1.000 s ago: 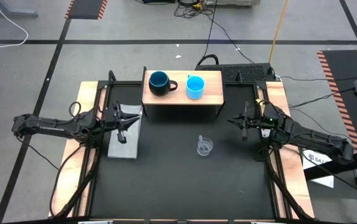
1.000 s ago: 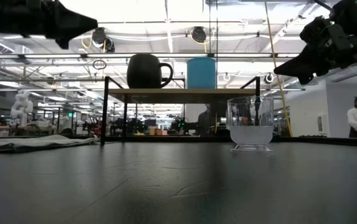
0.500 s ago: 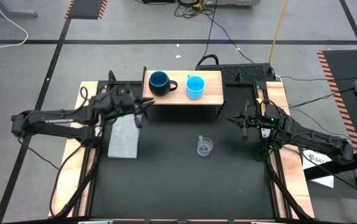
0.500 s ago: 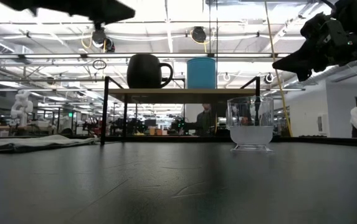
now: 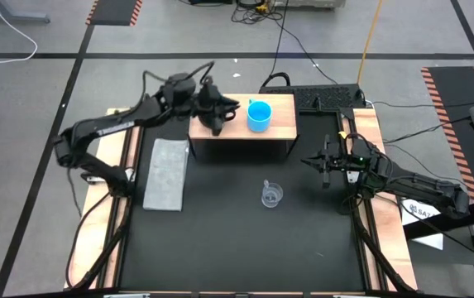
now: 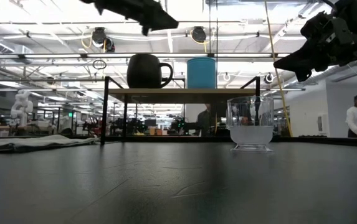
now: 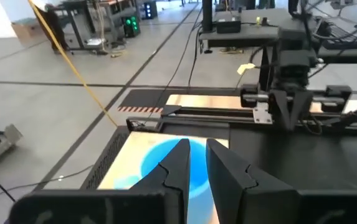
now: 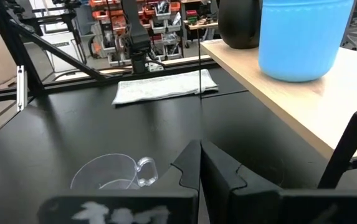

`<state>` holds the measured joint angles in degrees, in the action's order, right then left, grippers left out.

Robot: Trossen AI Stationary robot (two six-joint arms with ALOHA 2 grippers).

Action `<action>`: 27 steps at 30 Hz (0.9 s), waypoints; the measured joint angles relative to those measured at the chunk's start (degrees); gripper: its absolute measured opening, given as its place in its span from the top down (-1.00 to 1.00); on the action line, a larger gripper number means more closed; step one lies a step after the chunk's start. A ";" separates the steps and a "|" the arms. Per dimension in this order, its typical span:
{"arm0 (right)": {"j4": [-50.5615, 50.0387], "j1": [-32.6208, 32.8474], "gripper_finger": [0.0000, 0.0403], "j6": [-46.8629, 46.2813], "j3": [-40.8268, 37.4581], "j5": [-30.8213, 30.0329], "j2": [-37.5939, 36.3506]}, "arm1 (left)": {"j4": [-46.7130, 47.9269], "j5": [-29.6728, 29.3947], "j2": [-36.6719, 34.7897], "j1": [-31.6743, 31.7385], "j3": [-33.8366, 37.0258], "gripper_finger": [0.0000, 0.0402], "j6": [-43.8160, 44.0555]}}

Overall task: Stack small to large cups/mugs on shelf
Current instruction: Put the blue cup on the shelf

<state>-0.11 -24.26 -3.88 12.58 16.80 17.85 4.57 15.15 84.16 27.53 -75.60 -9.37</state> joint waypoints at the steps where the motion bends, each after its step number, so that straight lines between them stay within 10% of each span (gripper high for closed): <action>1: -0.05 0.00 1.00 0.00 0.00 0.00 0.00 | 0.53 0.58 1.23 0.29 -1.86 0.72 0.41; 9: -0.12 0.00 1.00 0.00 0.00 0.00 0.00 | 13.00 9.76 8.17 1.57 -15.90 0.72 0.27; 27: 0.32 0.01 1.00 0.02 -1.73 -0.03 0.02 | 42.76 9.97 25.08 2.46 -49.92 0.72 -6.55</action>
<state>0.21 -24.25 -3.86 10.85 16.76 17.87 47.32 25.12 109.24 29.99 -125.52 -15.92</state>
